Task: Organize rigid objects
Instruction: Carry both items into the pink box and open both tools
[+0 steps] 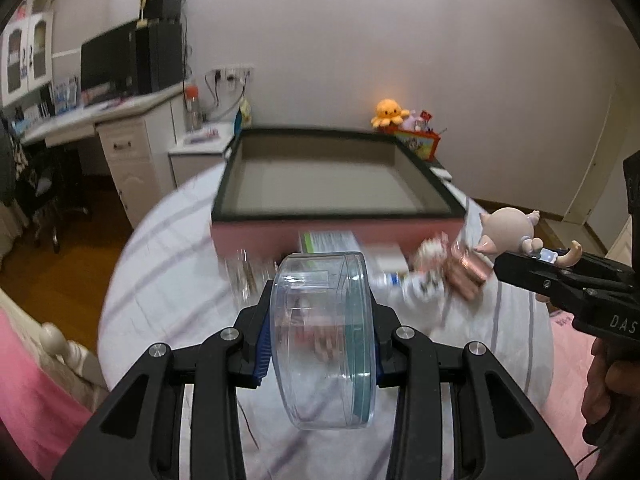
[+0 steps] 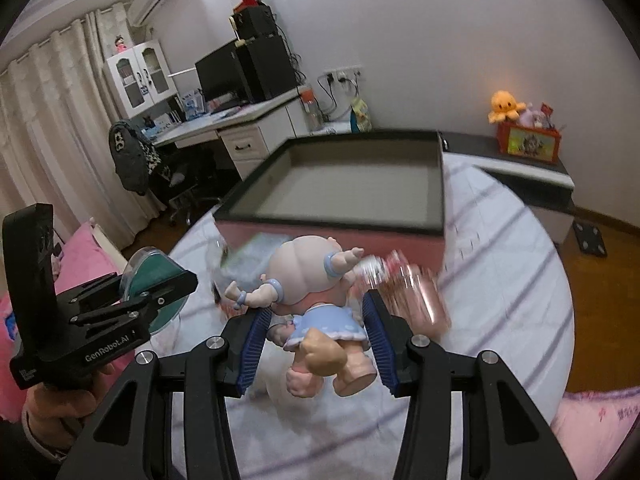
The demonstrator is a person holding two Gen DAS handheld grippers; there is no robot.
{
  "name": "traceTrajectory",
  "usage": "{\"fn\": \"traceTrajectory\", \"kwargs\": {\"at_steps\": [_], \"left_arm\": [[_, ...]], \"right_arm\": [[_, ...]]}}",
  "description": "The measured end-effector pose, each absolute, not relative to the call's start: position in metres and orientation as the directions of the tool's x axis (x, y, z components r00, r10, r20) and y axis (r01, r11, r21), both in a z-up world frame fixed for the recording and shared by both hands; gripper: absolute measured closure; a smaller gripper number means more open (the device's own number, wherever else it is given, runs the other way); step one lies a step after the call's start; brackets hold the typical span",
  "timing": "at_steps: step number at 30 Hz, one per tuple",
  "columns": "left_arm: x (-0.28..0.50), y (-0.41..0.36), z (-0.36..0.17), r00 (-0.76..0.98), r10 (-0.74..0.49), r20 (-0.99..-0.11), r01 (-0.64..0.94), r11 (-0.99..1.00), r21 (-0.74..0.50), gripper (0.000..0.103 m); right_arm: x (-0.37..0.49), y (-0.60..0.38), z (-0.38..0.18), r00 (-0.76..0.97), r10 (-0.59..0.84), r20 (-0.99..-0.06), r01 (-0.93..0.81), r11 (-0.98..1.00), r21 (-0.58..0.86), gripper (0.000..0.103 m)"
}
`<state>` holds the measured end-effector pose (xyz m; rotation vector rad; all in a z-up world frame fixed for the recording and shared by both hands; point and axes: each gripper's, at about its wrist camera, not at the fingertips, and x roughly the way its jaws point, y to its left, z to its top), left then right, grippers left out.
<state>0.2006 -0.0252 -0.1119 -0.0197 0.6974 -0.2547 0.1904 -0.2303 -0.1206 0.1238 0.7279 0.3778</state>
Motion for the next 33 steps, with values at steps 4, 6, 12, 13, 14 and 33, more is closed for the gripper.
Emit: {"fn": "traceTrajectory", "kwargs": {"at_steps": [4, 6, 12, 13, 14, 33], "left_arm": [[0.233, -0.020, -0.083, 0.787, -0.227, -0.574, 0.217, 0.972, -0.088, 0.066], [0.253, -0.020, -0.070, 0.806, -0.222, -0.548, 0.210, 0.974, -0.085, 0.066], [0.333, -0.026, -0.058, 0.811, -0.208, -0.547, 0.200, 0.977, -0.076, 0.066], [0.343, -0.028, -0.059, 0.804, -0.211, -0.556, 0.201, 0.976, -0.080, 0.066], [0.358, -0.030, -0.063, 0.794, -0.210, -0.571, 0.200, 0.976, -0.081, 0.066], [0.463, -0.062, -0.159, 0.572, -0.144, -0.808, 0.180, 0.982, -0.047, 0.062]], "right_arm": [[0.220, -0.226, -0.103, 0.712, 0.370, -0.597, -0.294, 0.929, 0.226, 0.054], [0.235, -0.226, -0.096, 0.725, 0.356, -0.589, -0.286, 0.934, 0.213, 0.054], [0.311, -0.232, -0.091, 0.728, 0.320, -0.607, -0.236, 0.947, 0.217, 0.054], [0.322, -0.234, -0.093, 0.721, 0.318, -0.615, -0.225, 0.948, 0.226, 0.054], [0.335, -0.235, -0.095, 0.716, 0.309, -0.625, -0.212, 0.950, 0.228, 0.054], [0.429, -0.229, -0.163, 0.522, 0.214, -0.826, -0.106, 0.977, 0.185, 0.053]]}}
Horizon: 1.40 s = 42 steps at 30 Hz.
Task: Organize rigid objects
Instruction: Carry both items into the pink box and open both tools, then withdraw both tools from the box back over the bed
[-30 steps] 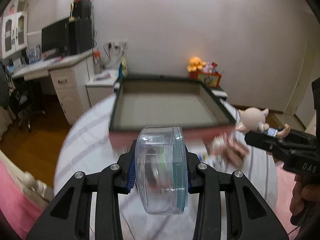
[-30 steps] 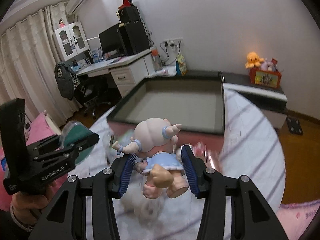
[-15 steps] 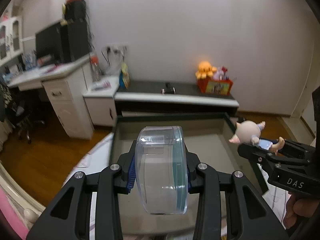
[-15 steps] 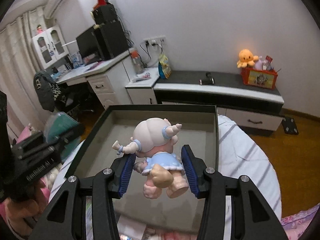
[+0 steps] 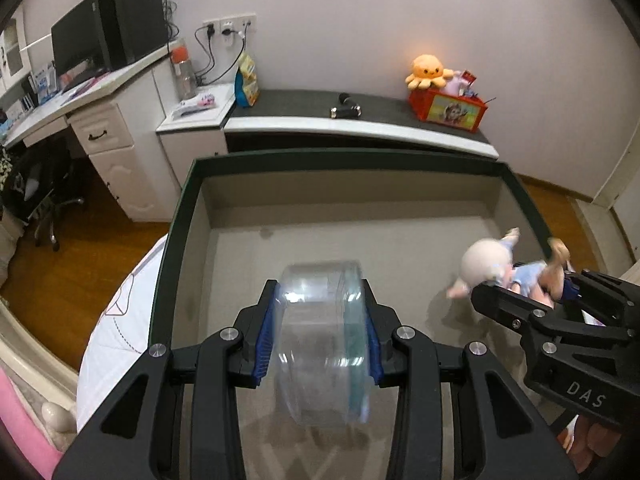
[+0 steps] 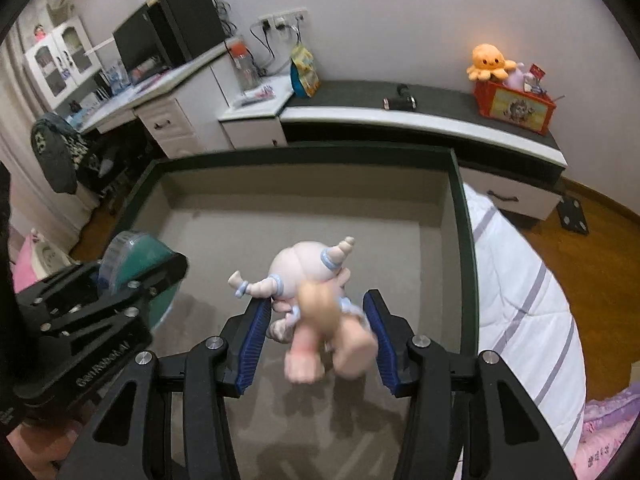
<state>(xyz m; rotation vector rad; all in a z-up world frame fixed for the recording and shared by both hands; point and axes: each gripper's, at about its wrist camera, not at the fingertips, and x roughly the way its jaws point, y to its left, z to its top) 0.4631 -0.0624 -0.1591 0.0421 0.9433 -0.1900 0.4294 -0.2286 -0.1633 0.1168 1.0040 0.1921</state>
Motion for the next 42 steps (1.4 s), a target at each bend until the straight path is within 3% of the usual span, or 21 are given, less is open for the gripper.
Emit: {"fn": "traceTrajectory", "kwargs": {"at_steps": [1, 3, 5, 7, 9, 11, 23, 36, 42], "left_arm": [[0.461, -0.063, -0.160, 0.565, -0.140, -0.813, 0.179, 0.983, -0.045, 0.058], [0.461, -0.062, -0.160, 0.561, -0.140, -0.816, 0.178, 0.983, -0.047, 0.035], [0.457, -0.059, -0.155, 0.581, -0.117, -0.805, 0.157, 0.987, -0.030, 0.018], [0.455, -0.055, -0.151, 0.595, -0.111, -0.796, 0.144, 0.989, -0.030, 0.017], [0.448, -0.044, -0.143, 0.611, -0.146, -0.778, 0.137, 0.988, -0.077, 0.009], [0.435, -0.036, -0.134, 0.649, -0.147, -0.747, 0.121, 0.989, -0.089, 0.007], [0.319, -0.001, -0.066, 0.825, -0.120, -0.552, 0.083, 0.992, -0.091, 0.000], [0.189, 0.009, -0.028, 0.902, -0.086, -0.423, 0.067, 0.996, -0.060, 0.000], [0.140, 0.003, -0.028, 0.933, -0.045, -0.358, 0.039, 0.999, -0.025, 0.000]], "right_arm": [[0.430, -0.227, -0.162, 0.524, 0.206, -0.826, -0.107, 0.979, 0.176, 0.053], [0.429, -0.226, -0.162, 0.517, 0.218, -0.828, -0.108, 0.976, 0.190, 0.053], [0.428, -0.226, -0.159, 0.515, 0.225, -0.827, -0.111, 0.974, 0.196, 0.044], [0.425, -0.226, -0.158, 0.525, 0.209, -0.825, -0.105, 0.978, 0.181, 0.017], [0.421, -0.228, -0.155, 0.537, 0.201, -0.819, -0.094, 0.979, 0.179, 0.012], [0.412, -0.232, -0.148, 0.555, 0.214, -0.804, -0.084, 0.976, 0.201, 0.000], [0.320, -0.234, -0.080, 0.747, 0.184, -0.639, -0.051, 0.974, 0.221, 0.000], [0.173, -0.229, -0.026, 0.901, 0.113, -0.418, -0.039, 0.983, 0.182, 0.000], [0.127, -0.223, -0.028, 0.921, 0.060, -0.386, -0.014, 0.993, 0.121, 0.000]]}}
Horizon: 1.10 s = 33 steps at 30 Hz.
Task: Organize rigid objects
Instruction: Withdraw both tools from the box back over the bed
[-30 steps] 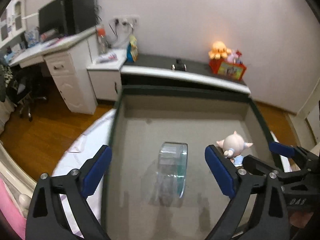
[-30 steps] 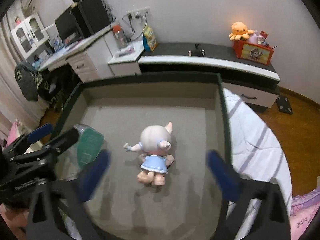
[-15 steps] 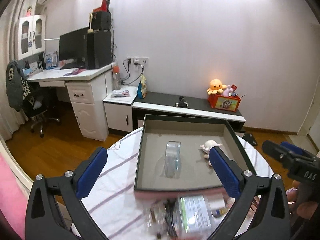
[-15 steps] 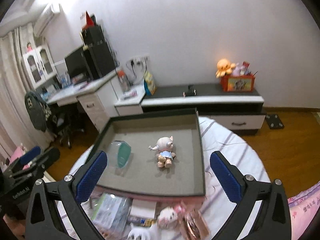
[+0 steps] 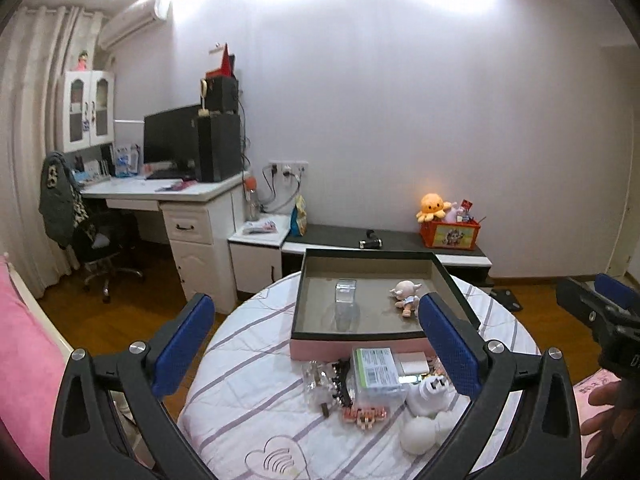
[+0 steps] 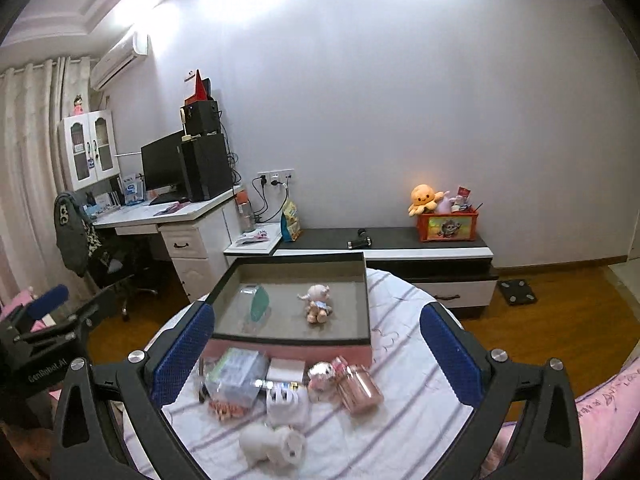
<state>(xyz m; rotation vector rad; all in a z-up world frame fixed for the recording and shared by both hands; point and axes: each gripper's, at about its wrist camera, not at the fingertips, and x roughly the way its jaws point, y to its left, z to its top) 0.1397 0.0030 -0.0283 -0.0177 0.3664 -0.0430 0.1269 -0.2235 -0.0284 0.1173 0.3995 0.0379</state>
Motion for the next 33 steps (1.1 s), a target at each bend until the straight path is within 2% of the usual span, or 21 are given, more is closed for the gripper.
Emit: {"fn": "traceTrajectory", "kwargs": {"at_steps": [8, 23, 33], "left_arm": [[0.109, 0.002, -0.038, 0.934, -0.050, -0.354, 0.038, 0.999, -0.039, 0.000], [0.088, 0.004, -0.045, 0.934, -0.050, -0.354, 0.039, 0.999, -0.038, 0.000], [0.105, 0.007, -0.070, 0.899, -0.055, -0.435, 0.040, 0.998, -0.045, 0.000]], "right_arm": [[0.093, -0.218, -0.043, 0.919, 0.081, -0.386, -0.030, 0.990, 0.137, 0.000], [0.075, -0.214, -0.037, 0.924, 0.086, -0.373, -0.039, 0.991, 0.131, 0.000], [0.093, -0.231, -0.057, 0.894, 0.057, -0.445, 0.007, 0.990, 0.142, 0.000]]}}
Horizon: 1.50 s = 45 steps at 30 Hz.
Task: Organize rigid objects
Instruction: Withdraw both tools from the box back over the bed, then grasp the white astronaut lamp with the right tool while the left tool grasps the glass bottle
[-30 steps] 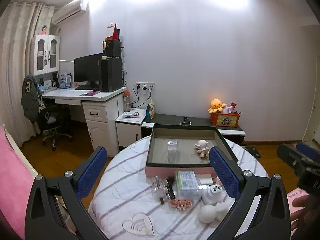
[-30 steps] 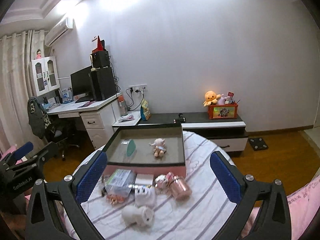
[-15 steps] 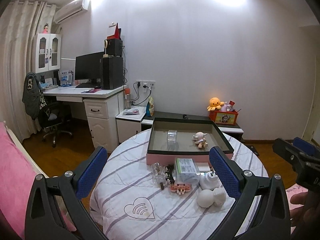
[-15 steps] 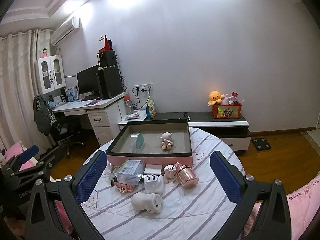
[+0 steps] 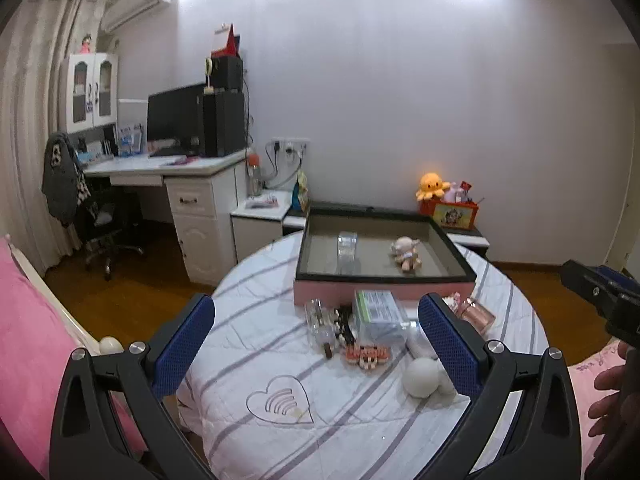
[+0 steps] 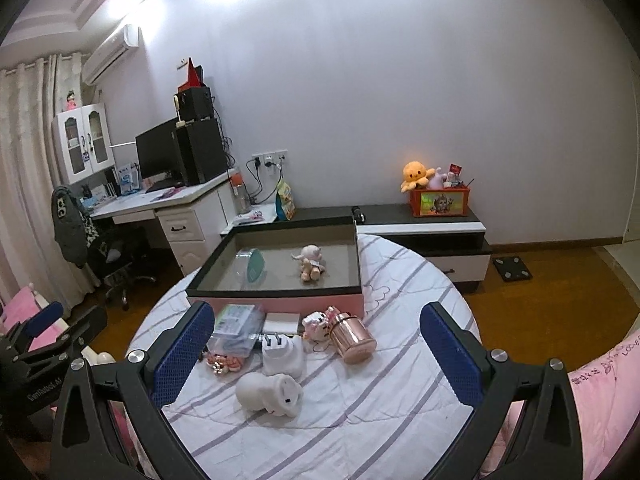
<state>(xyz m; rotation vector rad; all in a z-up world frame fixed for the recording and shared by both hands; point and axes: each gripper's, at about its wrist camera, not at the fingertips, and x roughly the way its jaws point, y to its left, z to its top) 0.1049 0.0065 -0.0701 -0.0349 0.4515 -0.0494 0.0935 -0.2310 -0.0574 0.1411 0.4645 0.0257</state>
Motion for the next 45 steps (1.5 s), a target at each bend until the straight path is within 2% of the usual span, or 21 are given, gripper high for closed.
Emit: {"fn": "traceTrajectory", "kwargs": {"at_steps": [7, 12, 17, 30, 32, 36, 45], "left_arm": [[0.121, 0.003, -0.093, 0.876, -0.061, -0.479, 0.048, 0.998, -0.038, 0.000], [0.140, 0.003, -0.130, 0.820, -0.066, -0.568, 0.055, 0.998, -0.037, 0.000], [0.154, 0.008, -0.155, 0.784, -0.055, -0.618, 0.041, 0.999, -0.036, 0.000], [0.175, 0.019, -0.177, 0.754, -0.043, -0.656, 0.025, 0.999, -0.036, 0.000], [0.177, 0.019, -0.178, 0.750, -0.045, -0.660, 0.028, 0.999, -0.036, 0.000], [0.181, 0.013, -0.177, 0.751, -0.058, -0.657, 0.045, 0.998, -0.036, 0.000], [0.195, -0.015, -0.175, 0.748, -0.105, -0.656, 0.106, 0.994, -0.038, 0.000]], "right_arm": [[0.107, -0.227, -0.068, 0.875, 0.068, -0.479, -0.008, 0.992, 0.125, 0.000], [0.130, -0.216, -0.106, 0.802, 0.089, -0.591, -0.035, 0.994, 0.102, 0.000], [0.148, -0.204, -0.142, 0.729, 0.138, -0.671, -0.078, 0.990, 0.118, 0.000], [0.180, -0.175, -0.193, 0.611, 0.223, -0.759, -0.148, 0.975, 0.168, 0.000], [0.183, -0.174, -0.201, 0.601, 0.229, -0.765, -0.152, 0.973, 0.171, 0.004], [0.184, -0.174, -0.209, 0.606, 0.249, -0.756, -0.185, 0.968, 0.170, 0.028], [0.185, -0.194, -0.202, 0.621, 0.244, -0.745, -0.179, 0.969, 0.167, 0.028]]}}
